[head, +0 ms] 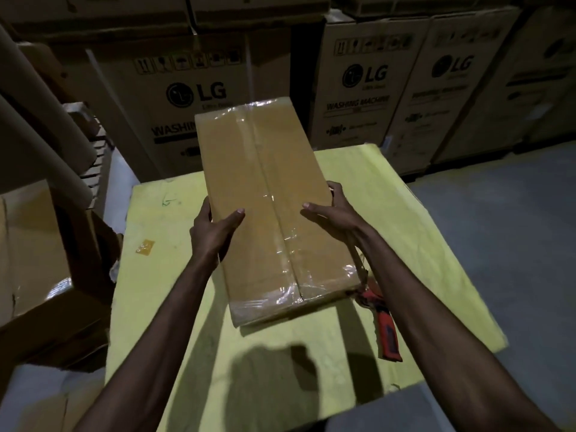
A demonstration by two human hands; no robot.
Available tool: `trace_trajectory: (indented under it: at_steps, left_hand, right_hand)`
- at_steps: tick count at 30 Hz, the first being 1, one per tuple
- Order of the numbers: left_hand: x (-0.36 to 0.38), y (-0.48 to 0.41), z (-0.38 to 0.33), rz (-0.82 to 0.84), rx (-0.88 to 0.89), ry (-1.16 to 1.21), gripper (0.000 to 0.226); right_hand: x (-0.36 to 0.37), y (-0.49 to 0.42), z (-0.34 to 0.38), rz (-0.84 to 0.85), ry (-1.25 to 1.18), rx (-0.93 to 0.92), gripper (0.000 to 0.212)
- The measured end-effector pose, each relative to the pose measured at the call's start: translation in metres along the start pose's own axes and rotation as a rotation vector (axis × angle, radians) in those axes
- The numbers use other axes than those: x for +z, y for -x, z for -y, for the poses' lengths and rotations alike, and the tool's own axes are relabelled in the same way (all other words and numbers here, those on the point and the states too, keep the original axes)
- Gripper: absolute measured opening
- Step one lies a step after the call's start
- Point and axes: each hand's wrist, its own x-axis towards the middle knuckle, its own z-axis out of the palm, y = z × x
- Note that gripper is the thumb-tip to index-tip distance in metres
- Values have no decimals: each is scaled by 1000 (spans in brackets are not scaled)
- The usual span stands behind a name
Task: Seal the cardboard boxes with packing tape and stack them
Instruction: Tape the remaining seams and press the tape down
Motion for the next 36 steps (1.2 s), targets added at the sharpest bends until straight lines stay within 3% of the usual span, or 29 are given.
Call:
trace_trajectory:
  at_steps: [2, 4, 12, 17, 19, 22, 23, 24, 26, 29, 33, 36]
  left_hand:
    - [-2, -7, 8, 35, -10, -25, 58]
    - [-4, -12, 15, 54, -11, -45, 63]
    - [-16, -39, 29, 6, -33, -77, 81]
    - [-13, -46, 32, 7, -29, -29, 69]
    - [-10, -46, 33, -6, -35, -7, 65]
    - [-6, -45, 35, -21, -34, -9, 67]
    - [-4, -45, 35, -25, -35, -8, 68]
    - [-3, -45, 35, -30, -38, -7, 69]
    - [-1, -46, 35, -39, -41, -13, 72]
    - [-1, -48, 35, -47, -39, -31, 78]
    - [-3, -47, 36, -47, -44, -43, 83]
    - [-3, -48, 34, -49, -55, -39, 84]
  right_hand:
    - [-4, -9, -6, 122, -135, 114, 90]
    - [-8, -17, -10, 166, -102, 162, 97]
    - [8, -43, -20, 97, -43, 113, 94]
    - [5, -46, -27, 91, -87, 97, 84]
    - [-2, -34, -31, -21, -59, 71, 55]
    - [-11, 8, -63, -394, -286, 63, 25]
    - [-12, 25, -80, -535, -263, 77, 21]
    - [-13, 43, -99, -639, -141, 97, 22]
    - [-13, 75, -139, -672, 199, 122, 26]
    - [-19, 106, -180, -506, 554, 36, 12]
    - [-22, 114, -189, -313, 968, -122, 15]
    - [-19, 117, -193, -279, 1094, -71, 36]
